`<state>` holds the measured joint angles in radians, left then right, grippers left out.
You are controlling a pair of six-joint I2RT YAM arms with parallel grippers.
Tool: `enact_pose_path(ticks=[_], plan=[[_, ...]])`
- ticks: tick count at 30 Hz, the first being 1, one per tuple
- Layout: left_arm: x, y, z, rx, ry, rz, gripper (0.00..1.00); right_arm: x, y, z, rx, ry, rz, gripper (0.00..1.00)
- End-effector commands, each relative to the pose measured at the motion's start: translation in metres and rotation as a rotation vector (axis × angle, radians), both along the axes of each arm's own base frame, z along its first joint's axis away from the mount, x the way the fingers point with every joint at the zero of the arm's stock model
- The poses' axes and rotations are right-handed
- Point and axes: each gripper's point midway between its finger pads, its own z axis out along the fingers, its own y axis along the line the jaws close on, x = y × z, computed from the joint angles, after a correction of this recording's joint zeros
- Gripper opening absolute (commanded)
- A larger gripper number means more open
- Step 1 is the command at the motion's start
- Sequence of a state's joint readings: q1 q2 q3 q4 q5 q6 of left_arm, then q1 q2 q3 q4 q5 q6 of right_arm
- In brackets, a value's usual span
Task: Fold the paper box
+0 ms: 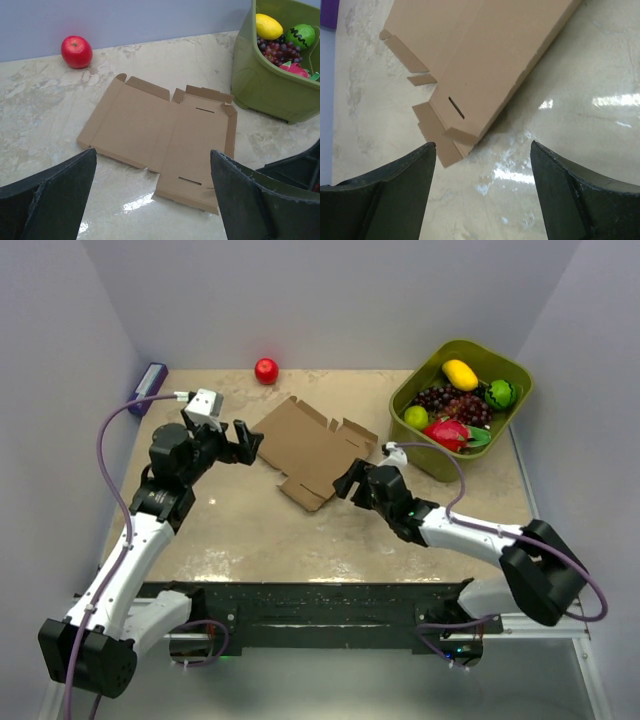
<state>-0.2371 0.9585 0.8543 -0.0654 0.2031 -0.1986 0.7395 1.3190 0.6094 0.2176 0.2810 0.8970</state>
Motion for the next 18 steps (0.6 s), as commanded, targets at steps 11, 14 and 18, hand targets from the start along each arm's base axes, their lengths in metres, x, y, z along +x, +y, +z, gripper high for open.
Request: enact_pose_path(ticks=[11,14,18], plan=[[0.0,-0.012,0.006,-0.011,-0.033,-0.037,1.0,0.057,0.035,-0.023,-0.024,0.033,-0.096,0.78],[-0.001,-0.012,0.007,-0.01,-0.037,-0.035,1.0,0.054,0.026,-0.035,-0.048,0.056,-0.128,0.78],[-0.002,-0.013,0.009,-0.012,-0.039,-0.04,1.0,0.058,0.027,-0.042,-0.068,0.051,-0.124,0.78]])
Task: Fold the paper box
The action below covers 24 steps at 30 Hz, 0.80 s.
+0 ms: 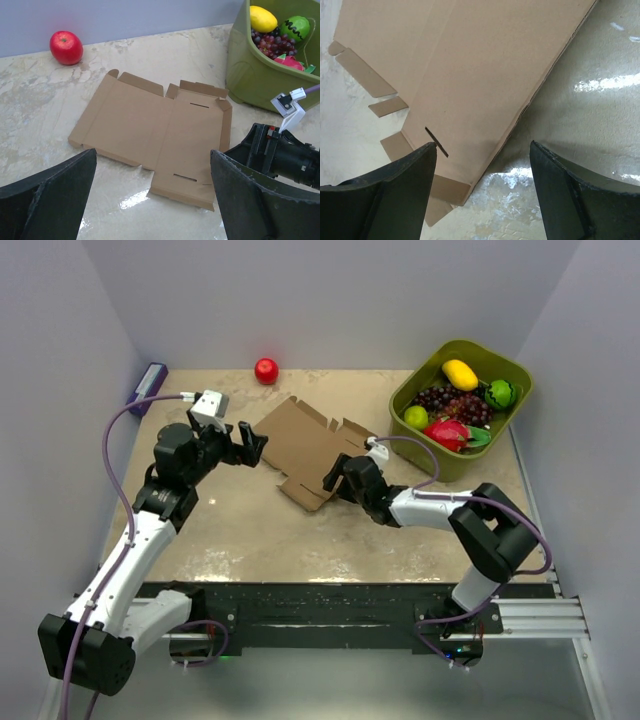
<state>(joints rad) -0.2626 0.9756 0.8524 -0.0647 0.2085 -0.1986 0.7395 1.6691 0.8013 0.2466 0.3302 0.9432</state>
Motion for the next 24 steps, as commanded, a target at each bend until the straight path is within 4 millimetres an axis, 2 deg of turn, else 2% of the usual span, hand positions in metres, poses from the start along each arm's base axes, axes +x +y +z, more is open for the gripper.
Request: enact_pose_path(ticks=[1,5,8,11,14,15,18,22,23,24], plan=[[0.0,-0.003,0.014,-0.017,-0.053,-0.009,1.0,0.017,-0.001,0.003,-0.024,-0.035,-0.051,0.75],[0.0,-0.002,0.013,-0.013,-0.053,-0.008,1.0,0.027,0.0,0.003,-0.069,-0.045,-0.047,0.65],[0.0,-0.002,0.015,-0.012,-0.059,-0.007,0.99,0.029,-0.007,-0.009,-0.113,-0.01,-0.058,0.55],[0.0,-0.002,0.014,-0.013,-0.057,-0.006,1.0,0.027,-0.012,-0.012,-0.112,-0.003,-0.055,0.46],[-0.001,-0.003,0.015,-0.014,-0.059,-0.009,1.0,0.027,-0.011,-0.009,-0.109,-0.019,-0.039,0.36],[-0.002,-0.003,0.016,-0.015,-0.061,-0.011,0.99,0.028,-0.01,-0.006,-0.123,-0.033,-0.016,0.27],[-0.002,-0.005,0.016,-0.013,-0.063,-0.02,0.99,0.029,-0.003,0.003,-0.149,-0.066,0.069,0.12],[-0.006,-0.01,0.019,-0.019,-0.068,-0.044,1.0,0.032,0.003,0.017,-0.215,-0.113,0.164,0.01],[-0.006,-0.011,0.018,-0.019,-0.07,-0.049,0.99,0.037,0.005,0.026,-0.227,-0.132,0.175,0.0],[-0.007,-0.011,0.019,-0.019,-0.071,-0.051,1.0,0.035,0.001,0.025,-0.281,-0.126,0.202,0.0]])
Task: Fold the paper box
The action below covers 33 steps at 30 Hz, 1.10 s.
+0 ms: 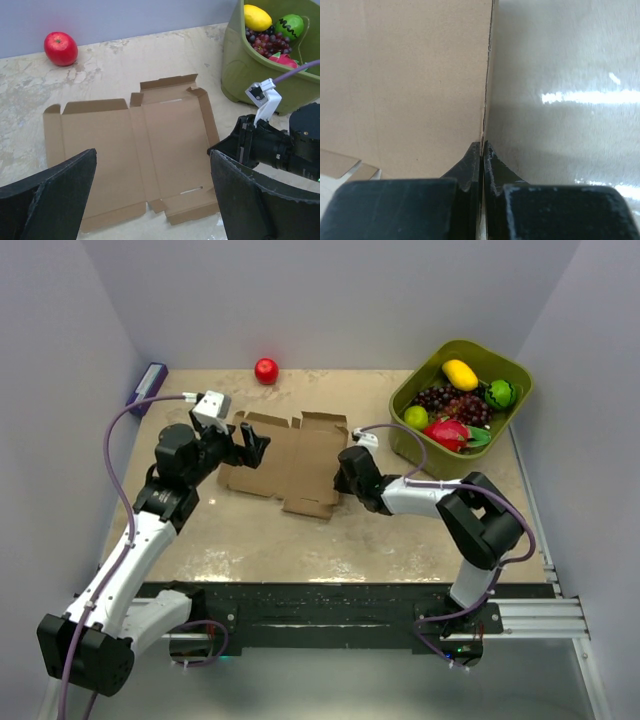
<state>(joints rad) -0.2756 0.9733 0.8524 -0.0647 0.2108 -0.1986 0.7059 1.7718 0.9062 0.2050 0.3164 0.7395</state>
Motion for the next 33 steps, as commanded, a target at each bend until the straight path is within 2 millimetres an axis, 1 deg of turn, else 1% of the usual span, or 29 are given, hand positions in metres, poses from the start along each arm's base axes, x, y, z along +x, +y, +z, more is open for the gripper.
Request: enact_pose_path(ticks=[1,2,3,5,6,7,8,9,10,11,12,13,14,15,16,17,18,19,20,23,24,25,27,28,29,30,31,32,33], plan=[[-0.005,-0.008,0.017,-0.016,-0.068,-0.045,1.0,0.014,0.004,0.046,-0.118,-0.111,0.123,0.0],[-0.005,-0.009,0.017,-0.014,-0.069,-0.049,1.0,0.018,0.006,0.057,-0.13,-0.129,0.135,0.0],[-0.006,-0.01,0.017,-0.012,-0.07,-0.057,1.0,0.016,0.002,0.059,-0.177,-0.125,0.165,0.0],[-0.006,-0.013,0.015,-0.005,-0.067,-0.075,1.0,0.02,0.004,0.082,-0.197,-0.163,0.188,0.0],[-0.004,-0.014,0.023,-0.012,-0.1,-0.081,1.0,0.018,0.002,0.085,-0.236,-0.162,0.225,0.0],[-0.004,-0.016,0.024,-0.011,-0.105,-0.092,1.0,0.017,0.003,0.092,-0.247,-0.171,0.251,0.0],[-0.002,-0.017,0.028,-0.012,-0.122,-0.099,1.0,0.019,0.007,0.11,-0.242,-0.202,0.273,0.0],[-0.001,-0.019,0.035,-0.013,-0.14,-0.108,1.0,0.013,0.007,0.111,-0.269,-0.189,0.325,0.0],[0.001,-0.022,0.047,-0.017,-0.164,-0.122,1.0,0.011,0.009,0.12,-0.27,-0.196,0.353,0.0],[0.002,-0.024,0.055,-0.02,-0.177,-0.134,1.0,0.013,0.013,0.14,-0.259,-0.227,0.374,0.0],[0.002,-0.026,0.063,-0.02,-0.187,-0.15,1.0,0.006,0.013,0.142,-0.285,-0.208,0.425,0.0],[0.003,-0.032,0.081,-0.017,-0.218,-0.184,1.0,0.0,0.019,0.149,-0.268,-0.208,0.475,0.0],[0.003,-0.034,0.086,-0.01,-0.22,-0.199,1.0,-0.001,0.024,0.17,-0.249,-0.237,0.504,0.0],[0.006,-0.037,0.091,-0.005,-0.226,-0.21,1.0,-0.008,0.022,0.171,-0.267,-0.216,0.543,0.0],[0.005,-0.037,0.104,0.006,-0.242,-0.22,1.0,-0.01,0.023,0.179,-0.267,-0.224,0.566,0.0],[0.007,-0.038,0.105,0.02,-0.238,-0.228,1.0,-0.015,0.029,0.194,-0.247,-0.241,0.603,0.0],[0.009,-0.039,0.106,0.037,-0.24,-0.235,1.0,-0.021,0.024,0.193,-0.268,-0.215,0.628,0.0],[0.01,-0.038,0.114,0.07,-0.274,-0.237,1.0,-0.023,0.021,0.198,-0.277,-0.216,0.635,0.0],[0.011,-0.036,0.112,0.088,-0.271,-0.234,1.0,-0.028,0.024,0.205,-0.262,-0.219,0.663,0.0],[0.013,-0.031,0.108,0.156,-0.303,-0.228,0.99,-0.04,0.018,0.216,-0.272,-0.21,0.696,0.0],[0.01,-0.031,0.108,0.17,-0.32,-0.235,1.0,-0.046,0.014,0.216,-0.281,-0.193,0.713,0.0],[0.008,-0.03,0.1,0.194,-0.326,-0.245,0.99,-0.049,0.013,0.218,-0.281,-0.191,0.722,0.0],[0.002,-0.028,0.103,0.213,-0.377,-0.244,1.0,-0.059,0.012,0.222,-0.268,-0.173,0.756,0.0],[0.002,-0.027,0.09,0.235,-0.375,-0.24,1.0,-0.064,0.012,0.225,-0.261,-0.174,0.772,0.0],[0.001,-0.026,0.088,0.241,-0.386,-0.238,0.99,-0.067,0.013,0.227,-0.255,-0.171,0.787,0.0],[-0.001,-0.025,0.094,0.239,-0.427,-0.233,0.99,-0.073,0.012,0.227,-0.251,-0.157,0.811,0.0],[-0.003,-0.027,0.084,0.245,-0.419,-0.246,1.0,-0.076,0.011,0.227,-0.252,-0.151,0.821,0.0],[-0.005,-0.029,0.085,0.24,-0.437,-0.254,1.0,-0.077,0.011,0.231,-0.25,-0.154,0.824,0.0],[-0.006,-0.03,0.082,0.238,-0.438,-0.265,1.0,-0.081,0.009,0.229,-0.253,-0.138,0.83,0.0]])
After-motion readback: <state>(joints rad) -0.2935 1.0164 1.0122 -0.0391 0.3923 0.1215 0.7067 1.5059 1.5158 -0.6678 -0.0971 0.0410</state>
